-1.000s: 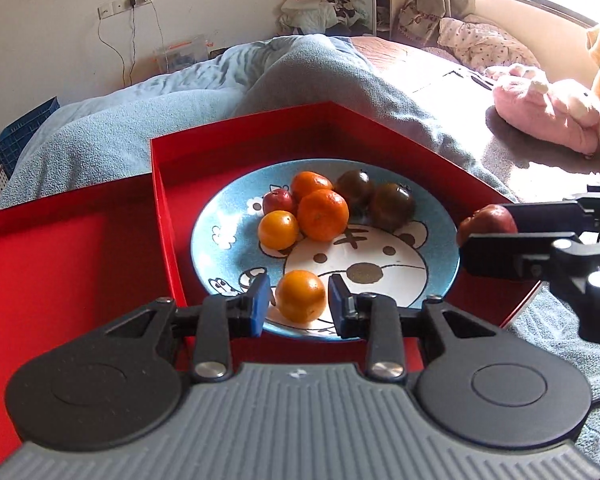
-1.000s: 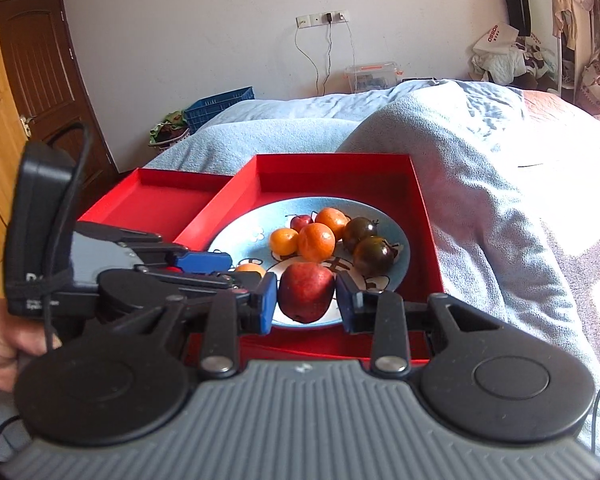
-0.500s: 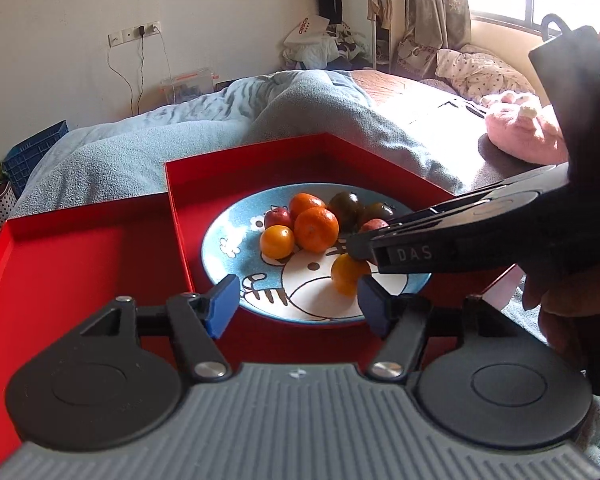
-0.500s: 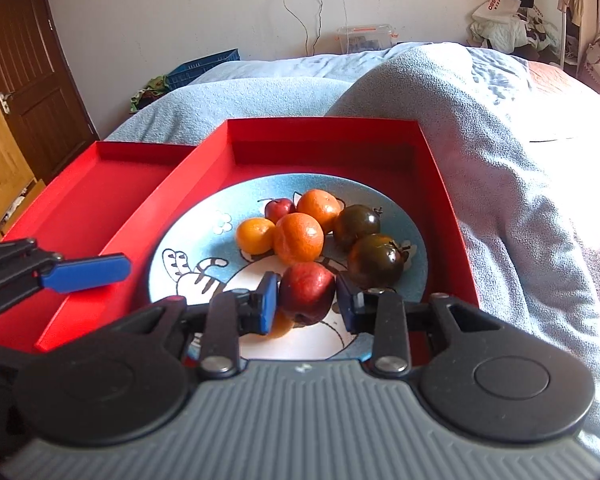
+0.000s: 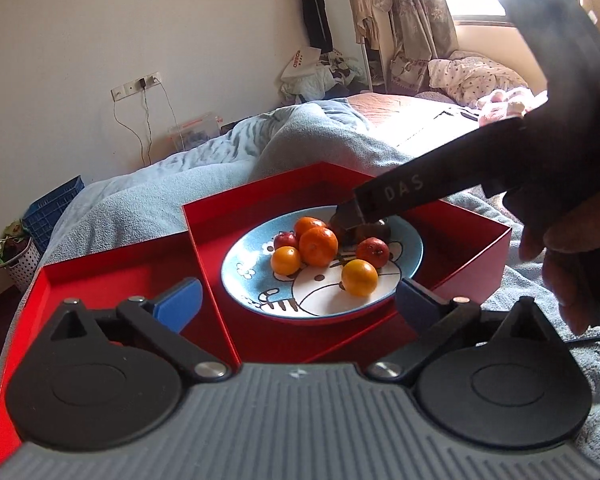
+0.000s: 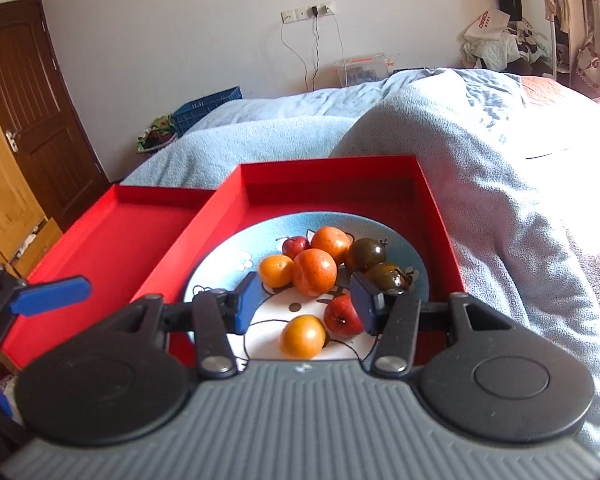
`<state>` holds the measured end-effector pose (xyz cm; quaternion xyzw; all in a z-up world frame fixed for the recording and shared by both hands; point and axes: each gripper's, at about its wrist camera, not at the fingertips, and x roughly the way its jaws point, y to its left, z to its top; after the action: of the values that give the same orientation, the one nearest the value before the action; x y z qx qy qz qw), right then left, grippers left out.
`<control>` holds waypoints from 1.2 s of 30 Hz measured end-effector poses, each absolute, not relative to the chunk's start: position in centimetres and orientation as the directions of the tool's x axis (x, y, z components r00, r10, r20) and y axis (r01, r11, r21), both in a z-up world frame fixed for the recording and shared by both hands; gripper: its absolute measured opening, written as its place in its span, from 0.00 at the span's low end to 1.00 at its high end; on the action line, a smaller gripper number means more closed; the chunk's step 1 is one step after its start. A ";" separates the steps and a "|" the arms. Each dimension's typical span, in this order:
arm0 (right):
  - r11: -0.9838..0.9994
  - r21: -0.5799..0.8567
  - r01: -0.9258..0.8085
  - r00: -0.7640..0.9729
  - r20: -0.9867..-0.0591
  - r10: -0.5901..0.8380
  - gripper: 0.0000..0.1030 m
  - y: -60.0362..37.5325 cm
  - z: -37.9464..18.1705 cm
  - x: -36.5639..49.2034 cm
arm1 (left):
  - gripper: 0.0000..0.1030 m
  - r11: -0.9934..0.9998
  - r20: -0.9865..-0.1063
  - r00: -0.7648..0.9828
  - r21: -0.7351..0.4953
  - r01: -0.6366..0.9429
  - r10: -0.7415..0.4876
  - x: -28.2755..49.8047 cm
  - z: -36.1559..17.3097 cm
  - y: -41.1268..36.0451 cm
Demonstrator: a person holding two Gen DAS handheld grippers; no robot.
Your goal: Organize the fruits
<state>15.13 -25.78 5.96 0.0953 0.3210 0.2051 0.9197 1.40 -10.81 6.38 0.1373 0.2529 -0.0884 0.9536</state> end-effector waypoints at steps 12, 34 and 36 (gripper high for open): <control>0.913 0.338 -0.230 0.778 -0.500 0.381 0.58 -31.4 10.1 7.1 | 1.00 0.990 -0.456 0.890 0.138 0.043 0.025 0.1 9.8 -9.3; 0.929 0.213 -0.302 0.712 -0.597 0.369 0.73 -30.0 9.9 -1.9 | 1.00 0.998 -0.554 0.833 0.061 0.029 0.010 -5.7 12.1 -11.4; 0.930 0.210 -0.300 0.712 -0.600 0.365 0.73 -30.2 9.9 -1.9 | 1.00 0.997 -0.562 0.827 0.067 0.030 0.013 -5.6 11.7 -11.5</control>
<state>-1.91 -30.16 9.93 0.0485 0.3340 0.1800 0.9240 -5.59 -11.54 11.74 0.0365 0.2941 -0.0046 0.9551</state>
